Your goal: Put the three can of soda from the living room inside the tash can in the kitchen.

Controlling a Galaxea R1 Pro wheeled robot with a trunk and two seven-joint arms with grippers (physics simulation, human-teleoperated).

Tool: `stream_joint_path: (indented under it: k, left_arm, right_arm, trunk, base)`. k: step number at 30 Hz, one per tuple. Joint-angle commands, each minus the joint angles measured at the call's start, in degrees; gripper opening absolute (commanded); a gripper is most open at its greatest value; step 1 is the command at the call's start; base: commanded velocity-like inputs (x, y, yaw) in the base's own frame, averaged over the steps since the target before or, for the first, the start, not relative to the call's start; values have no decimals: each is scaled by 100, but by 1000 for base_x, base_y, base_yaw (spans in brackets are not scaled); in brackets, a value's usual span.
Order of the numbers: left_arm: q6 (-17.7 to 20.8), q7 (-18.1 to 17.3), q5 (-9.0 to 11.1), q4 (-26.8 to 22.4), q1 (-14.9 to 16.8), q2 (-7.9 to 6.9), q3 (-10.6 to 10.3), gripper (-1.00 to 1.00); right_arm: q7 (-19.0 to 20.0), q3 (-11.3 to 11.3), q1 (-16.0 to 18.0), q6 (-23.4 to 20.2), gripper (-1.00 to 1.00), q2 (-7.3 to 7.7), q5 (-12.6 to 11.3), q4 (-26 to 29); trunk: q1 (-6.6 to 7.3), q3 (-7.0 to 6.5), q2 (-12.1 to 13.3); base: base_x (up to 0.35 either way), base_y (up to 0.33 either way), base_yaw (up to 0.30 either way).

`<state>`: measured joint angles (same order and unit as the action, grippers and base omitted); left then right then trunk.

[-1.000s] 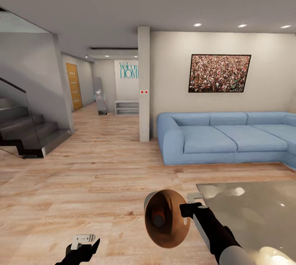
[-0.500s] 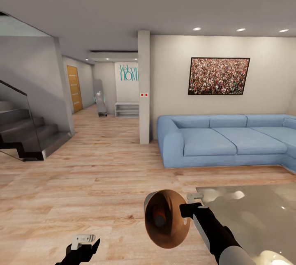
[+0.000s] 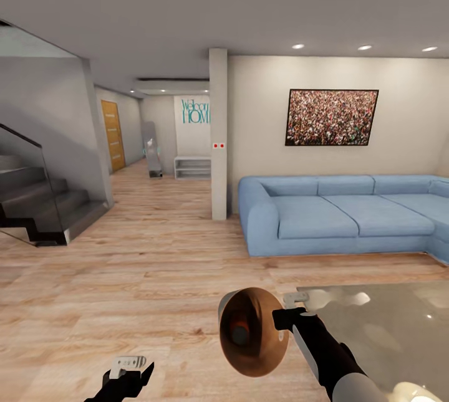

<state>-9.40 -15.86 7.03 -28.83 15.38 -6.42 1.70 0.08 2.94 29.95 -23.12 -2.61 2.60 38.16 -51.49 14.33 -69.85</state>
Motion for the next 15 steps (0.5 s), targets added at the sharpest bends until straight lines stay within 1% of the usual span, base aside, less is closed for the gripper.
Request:
stream_joint_path:
  k: [1,6,15]
  left_arm:
    - [0,-1,0,1,0,0,-1,100]
    - [0,-4,0,1,0,0,1,100]
    - [-67,-4,27,-49,-7,3,-10,100]
  right_arm:
    - [1,-3,3,0,-100,1,-23,7]
    - [1,-4,3,0,-100,1,-23,7]
    - [30,5,3,0,-100,-2,-26,7]
  trunk:
    - [23,-19,41]
    - [133,-109,242]
    - [133,-109,242]
  base:
    - [0,0,0]
    - [0,0,0]
    - [0,0,0]
